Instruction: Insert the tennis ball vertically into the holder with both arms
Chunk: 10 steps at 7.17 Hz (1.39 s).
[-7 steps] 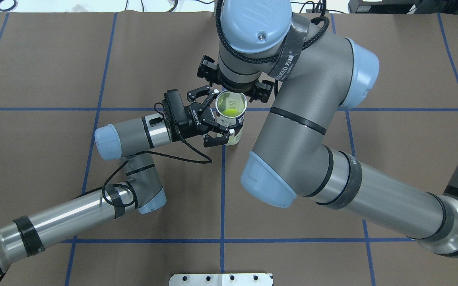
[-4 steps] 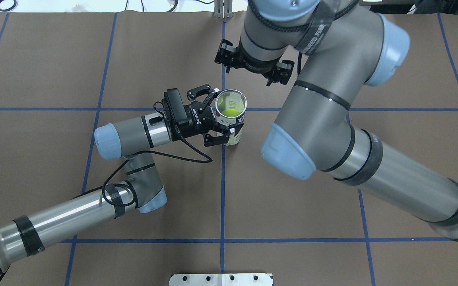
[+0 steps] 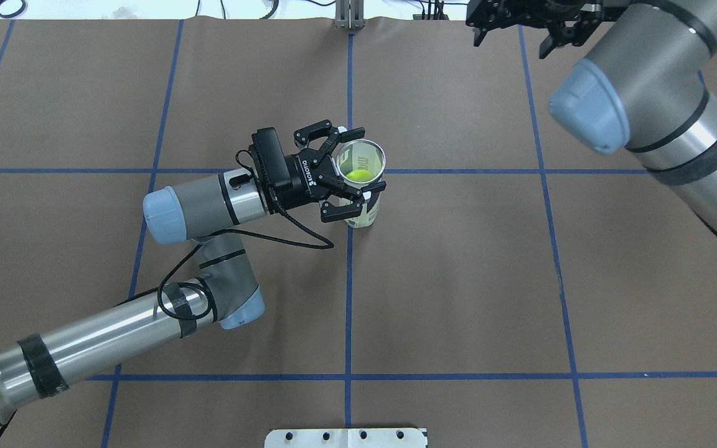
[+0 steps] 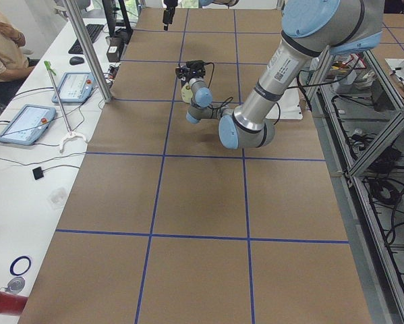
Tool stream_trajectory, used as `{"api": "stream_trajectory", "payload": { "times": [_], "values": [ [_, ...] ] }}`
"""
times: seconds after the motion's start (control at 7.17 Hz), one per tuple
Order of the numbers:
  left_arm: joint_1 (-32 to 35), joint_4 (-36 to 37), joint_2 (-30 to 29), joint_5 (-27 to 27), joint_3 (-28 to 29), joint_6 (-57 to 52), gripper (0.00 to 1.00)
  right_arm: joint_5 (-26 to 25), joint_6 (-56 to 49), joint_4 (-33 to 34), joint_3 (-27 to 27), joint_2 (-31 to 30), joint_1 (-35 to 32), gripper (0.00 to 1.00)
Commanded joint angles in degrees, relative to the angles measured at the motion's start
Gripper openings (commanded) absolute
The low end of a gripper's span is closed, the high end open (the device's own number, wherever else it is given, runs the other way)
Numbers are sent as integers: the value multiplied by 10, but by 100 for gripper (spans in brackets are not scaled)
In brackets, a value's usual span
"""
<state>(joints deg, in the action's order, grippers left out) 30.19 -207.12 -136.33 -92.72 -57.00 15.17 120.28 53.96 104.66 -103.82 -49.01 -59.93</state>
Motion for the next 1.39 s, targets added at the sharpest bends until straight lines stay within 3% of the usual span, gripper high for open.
{"api": "stream_trajectory", "payload": {
  "times": [0.0,0.42,0.7,0.98,1.25],
  "values": [
    [14,7,0,-1,-21,6,99,18,-159,-6,5,-75,-72,100],
    [63,142,25,-5,-100,6,99,44,-343,-17,52,-156,-171,100],
    [107,242,47,-19,-142,0,99,86,-432,-113,109,-229,-230,100],
    [180,358,62,-102,-165,0,99,113,-463,-183,138,-297,-260,99],
    [285,495,77,-257,-181,0,99,110,-463,-214,133,-356,-270,99]
  ]
}}
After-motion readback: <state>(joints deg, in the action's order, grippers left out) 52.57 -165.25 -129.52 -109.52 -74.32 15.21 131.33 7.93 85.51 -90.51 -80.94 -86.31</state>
